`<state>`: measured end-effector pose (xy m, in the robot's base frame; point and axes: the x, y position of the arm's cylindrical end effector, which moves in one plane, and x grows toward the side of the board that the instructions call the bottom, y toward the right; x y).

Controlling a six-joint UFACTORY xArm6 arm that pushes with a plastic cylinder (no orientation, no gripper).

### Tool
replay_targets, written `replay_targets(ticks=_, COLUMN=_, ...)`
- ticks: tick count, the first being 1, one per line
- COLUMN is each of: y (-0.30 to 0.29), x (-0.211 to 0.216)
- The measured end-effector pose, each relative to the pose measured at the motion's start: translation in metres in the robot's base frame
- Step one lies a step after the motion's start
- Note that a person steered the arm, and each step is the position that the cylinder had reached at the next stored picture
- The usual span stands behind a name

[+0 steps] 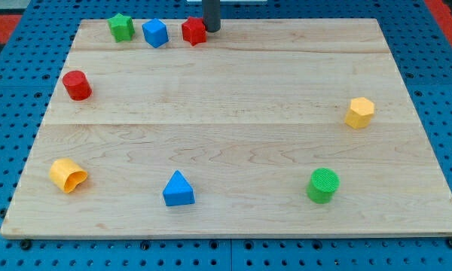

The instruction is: Slide the red circle a bit right

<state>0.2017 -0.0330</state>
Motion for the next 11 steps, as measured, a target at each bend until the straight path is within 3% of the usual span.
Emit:
replay_targets(ticks=1, y=-0.039, x=0.028)
replay_targets(ticks=2, y=-0.003, x=0.092)
replay_targets(ticks=3, y=-0.05, x=0.185)
replay_targets(ticks=4, y=-0.152, x=0.22)
replay_targets(ticks=5, y=-0.25, x=0.207)
replay_targets(ticks=6, y=-0.23, x=0.16)
replay_targets(ticks=7, y=-0.182, x=0.164)
replay_targets(ticks=8, y=-0.183, x=0.195)
replay_targets(ticks=10, y=-0.165, x=0.125)
replay_targets(ticks=11, y=-0.152, x=0.163)
